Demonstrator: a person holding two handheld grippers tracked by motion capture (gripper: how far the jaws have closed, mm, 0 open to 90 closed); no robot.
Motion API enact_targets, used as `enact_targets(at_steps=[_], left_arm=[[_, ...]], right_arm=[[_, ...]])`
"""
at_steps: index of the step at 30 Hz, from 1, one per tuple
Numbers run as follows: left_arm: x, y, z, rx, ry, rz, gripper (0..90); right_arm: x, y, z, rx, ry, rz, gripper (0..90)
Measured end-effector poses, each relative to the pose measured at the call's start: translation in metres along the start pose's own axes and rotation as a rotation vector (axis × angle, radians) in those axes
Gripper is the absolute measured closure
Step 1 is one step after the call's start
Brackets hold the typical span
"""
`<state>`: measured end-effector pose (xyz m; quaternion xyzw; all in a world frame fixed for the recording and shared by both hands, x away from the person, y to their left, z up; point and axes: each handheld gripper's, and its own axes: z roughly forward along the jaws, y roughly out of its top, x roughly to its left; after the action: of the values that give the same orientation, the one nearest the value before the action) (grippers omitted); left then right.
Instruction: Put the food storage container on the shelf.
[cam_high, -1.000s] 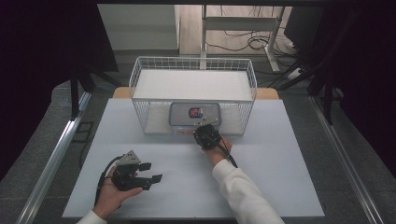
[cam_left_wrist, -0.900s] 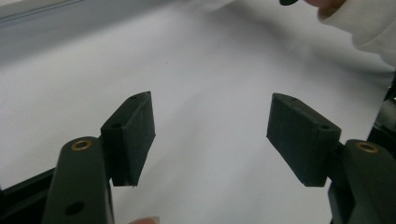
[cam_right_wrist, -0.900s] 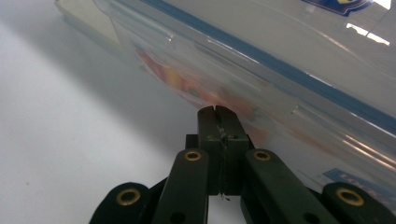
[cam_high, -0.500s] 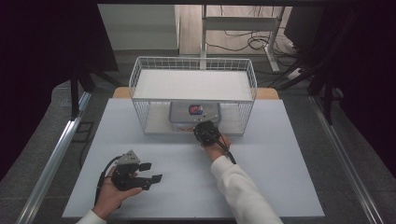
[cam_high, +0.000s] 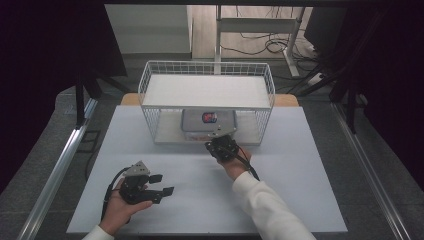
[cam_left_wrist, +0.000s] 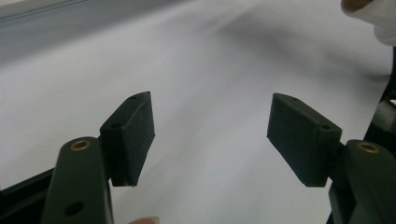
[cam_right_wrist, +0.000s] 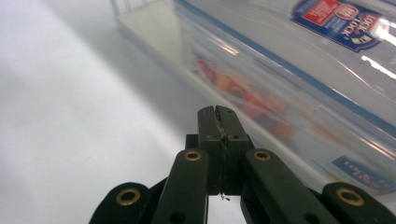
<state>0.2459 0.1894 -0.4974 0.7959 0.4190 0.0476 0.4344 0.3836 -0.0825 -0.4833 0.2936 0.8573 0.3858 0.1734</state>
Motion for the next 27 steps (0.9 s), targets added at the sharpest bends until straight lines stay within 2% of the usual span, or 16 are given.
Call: enact_targets(at_steps=[4,9,12,13,14,15,16,17,18,19,20,21,24,25,27], left_arm=[[0.0,0.0,-0.001,-0.005,0.011,-0.002,31.4],[-0.001,0.0,-0.003,-0.019,0.029,-0.007,31.4],[-0.003,-0.002,-0.005,-0.02,0.053,0.01,31.4],[-0.003,-0.002,-0.005,-0.02,0.053,0.01,31.4],[-0.003,-0.003,-0.006,-0.023,0.056,0.01,31.4],[-0.003,-0.004,-0.007,-0.025,0.064,0.012,31.4],[-0.003,-0.004,-0.007,-0.025,0.064,0.012,31.4],[-0.003,-0.004,-0.007,-0.021,0.07,0.016,31.4],[-0.002,-0.004,-0.007,-0.019,0.073,0.019,31.4],[-0.002,-0.004,-0.006,-0.018,0.073,0.018,31.4],[-0.002,-0.004,-0.006,-0.018,0.073,0.018,31.5],[-0.001,-0.004,-0.005,-0.014,0.078,0.021,31.4],[-0.001,-0.004,-0.003,-0.011,0.079,0.023,31.1],[0.0,-0.003,-0.002,-0.007,0.077,0.024,30.7],[0.001,-0.003,-0.001,-0.007,0.075,0.02,30.3]], right_arm=[[-0.001,-0.005,-0.009,-0.007,0.036,-0.002,89.0],[-0.001,-0.016,-0.028,-0.031,0.075,0.019,89.0],[0.003,-0.031,-0.053,-0.044,0.093,0.008,88.9],[0.003,-0.031,-0.053,-0.044,0.093,0.008,88.9],[0.004,-0.035,-0.061,-0.047,0.095,0.006,88.9],[0.004,-0.046,-0.077,-0.051,0.094,0.022,88.9],[0.004,-0.052,-0.085,-0.052,0.093,0.029,88.9],[0.004,-0.052,-0.085,-0.052,0.093,0.029,88.9],[0.003,-0.059,-0.094,-0.055,0.093,0.04,88.9],[0.001,-0.073,-0.111,-0.061,0.095,0.074,88.8],[0.001,-0.073,-0.111,-0.061,0.095,0.074,88.8],[-0.002,-0.086,-0.126,-0.064,0.097,0.12,88.6],[-0.006,-0.1,-0.14,-0.065,0.091,0.165,88.5],[-0.011,-0.114,-0.15,-0.058,0.082,0.208,86.8],[-0.014,-0.125,-0.156,-0.047,0.05,0.217,77.3]])
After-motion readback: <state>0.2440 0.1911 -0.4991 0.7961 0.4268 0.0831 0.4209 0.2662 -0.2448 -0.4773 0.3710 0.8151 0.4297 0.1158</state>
